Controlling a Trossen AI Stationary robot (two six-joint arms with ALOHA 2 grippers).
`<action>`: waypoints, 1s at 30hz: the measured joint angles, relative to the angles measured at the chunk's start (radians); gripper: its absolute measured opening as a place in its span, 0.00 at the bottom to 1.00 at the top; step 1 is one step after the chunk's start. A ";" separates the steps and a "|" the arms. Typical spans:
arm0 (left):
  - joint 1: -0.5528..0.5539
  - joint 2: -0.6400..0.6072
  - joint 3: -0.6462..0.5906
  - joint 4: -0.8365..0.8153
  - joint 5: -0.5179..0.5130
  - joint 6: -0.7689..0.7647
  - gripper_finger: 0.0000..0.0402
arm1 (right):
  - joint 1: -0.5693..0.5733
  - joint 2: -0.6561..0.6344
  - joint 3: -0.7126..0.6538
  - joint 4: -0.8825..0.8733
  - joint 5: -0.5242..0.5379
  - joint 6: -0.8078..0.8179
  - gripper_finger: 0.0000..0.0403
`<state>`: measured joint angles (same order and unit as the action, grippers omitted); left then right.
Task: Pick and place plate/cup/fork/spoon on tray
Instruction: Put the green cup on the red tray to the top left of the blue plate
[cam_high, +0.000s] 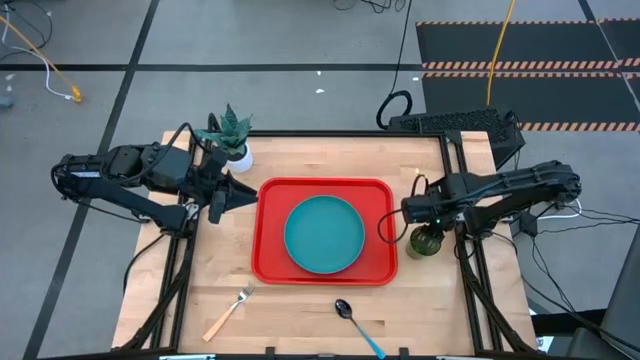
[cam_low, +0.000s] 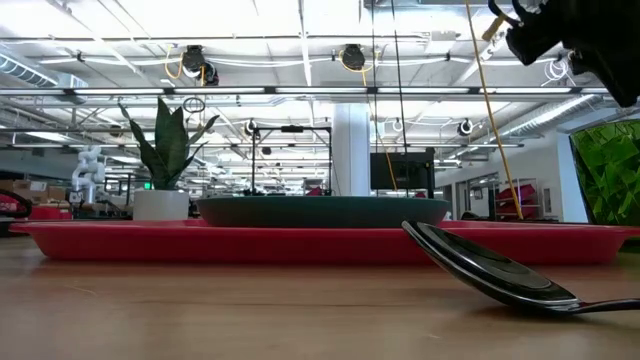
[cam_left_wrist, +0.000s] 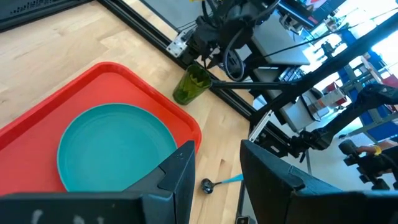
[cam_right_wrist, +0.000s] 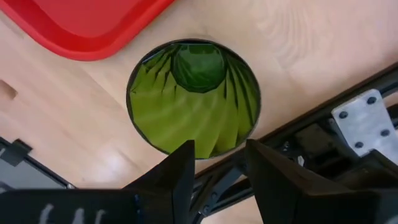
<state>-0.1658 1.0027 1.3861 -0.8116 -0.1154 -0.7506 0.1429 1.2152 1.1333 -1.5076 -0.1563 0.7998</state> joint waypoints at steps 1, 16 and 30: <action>0.000 0.000 0.000 0.000 0.000 0.000 0.32 | 0.004 0.000 -0.009 0.007 -0.002 0.000 0.33; 0.000 0.000 0.000 0.000 0.000 0.001 0.32 | 0.009 0.000 -0.120 0.037 0.022 0.056 0.33; 0.000 0.000 0.000 0.000 0.000 -0.009 0.32 | 0.009 0.000 -0.170 0.045 0.034 0.101 0.03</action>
<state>-0.1654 1.0027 1.3861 -0.8116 -0.1154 -0.7593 0.1524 1.2147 0.9632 -1.4625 -0.1227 0.9011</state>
